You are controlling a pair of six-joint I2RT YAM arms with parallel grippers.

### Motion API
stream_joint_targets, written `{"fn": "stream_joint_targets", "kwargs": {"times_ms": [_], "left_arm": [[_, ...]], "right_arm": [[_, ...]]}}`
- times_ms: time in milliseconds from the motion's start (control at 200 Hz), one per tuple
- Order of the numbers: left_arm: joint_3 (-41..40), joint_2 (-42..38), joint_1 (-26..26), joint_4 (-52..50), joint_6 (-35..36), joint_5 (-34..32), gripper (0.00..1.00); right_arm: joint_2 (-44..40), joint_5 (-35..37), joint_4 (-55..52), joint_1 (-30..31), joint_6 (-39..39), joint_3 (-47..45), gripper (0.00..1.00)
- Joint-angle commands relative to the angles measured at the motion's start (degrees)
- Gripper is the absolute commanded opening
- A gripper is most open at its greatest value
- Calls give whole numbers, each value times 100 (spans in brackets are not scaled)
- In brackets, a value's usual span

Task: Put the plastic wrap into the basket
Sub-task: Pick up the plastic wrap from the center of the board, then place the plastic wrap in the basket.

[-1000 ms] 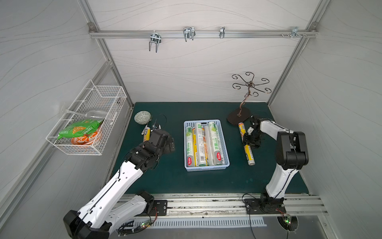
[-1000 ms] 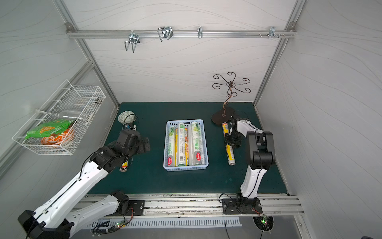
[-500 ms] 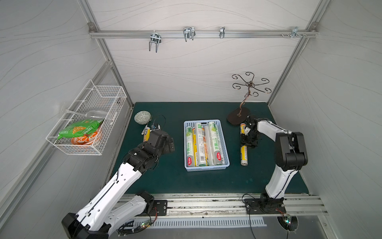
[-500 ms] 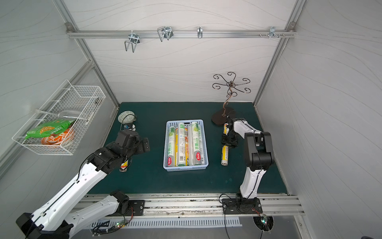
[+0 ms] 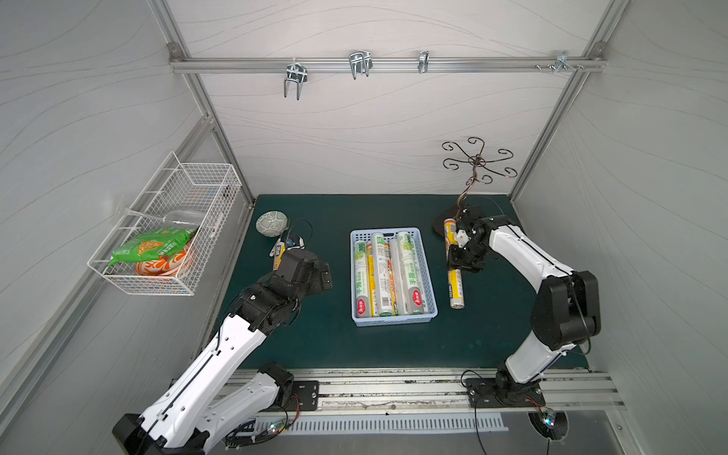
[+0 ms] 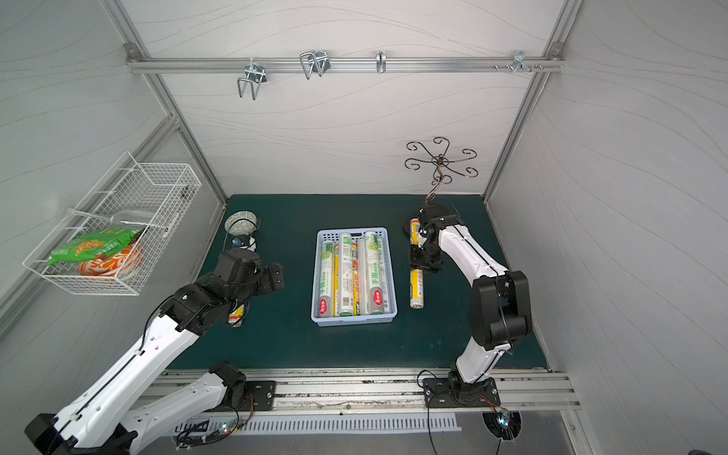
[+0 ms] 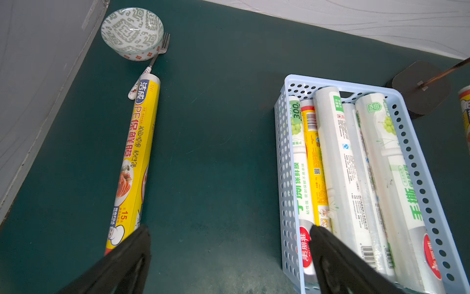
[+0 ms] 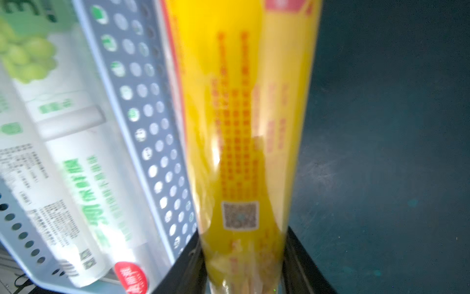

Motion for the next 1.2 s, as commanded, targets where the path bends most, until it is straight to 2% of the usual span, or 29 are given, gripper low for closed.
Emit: {"fn": "stream_joint_targets", "kwargs": {"times_ms": [0, 235, 570, 1196], "left_arm": [[149, -92, 23, 96, -40, 18, 99], [160, -173, 23, 64, -67, 27, 100], [154, -217, 23, 23, -67, 7, 99], [44, -142, 23, 73, -87, 23, 99]], "right_arm": [[-300, -73, -453, 243, 251, 316, 29], [-445, -166, -509, 805, 848, 801, 27], [-101, -144, -325, 1526, 1573, 1224, 27], [862, 5, 253, 2485, 2039, 1284, 27]]}}
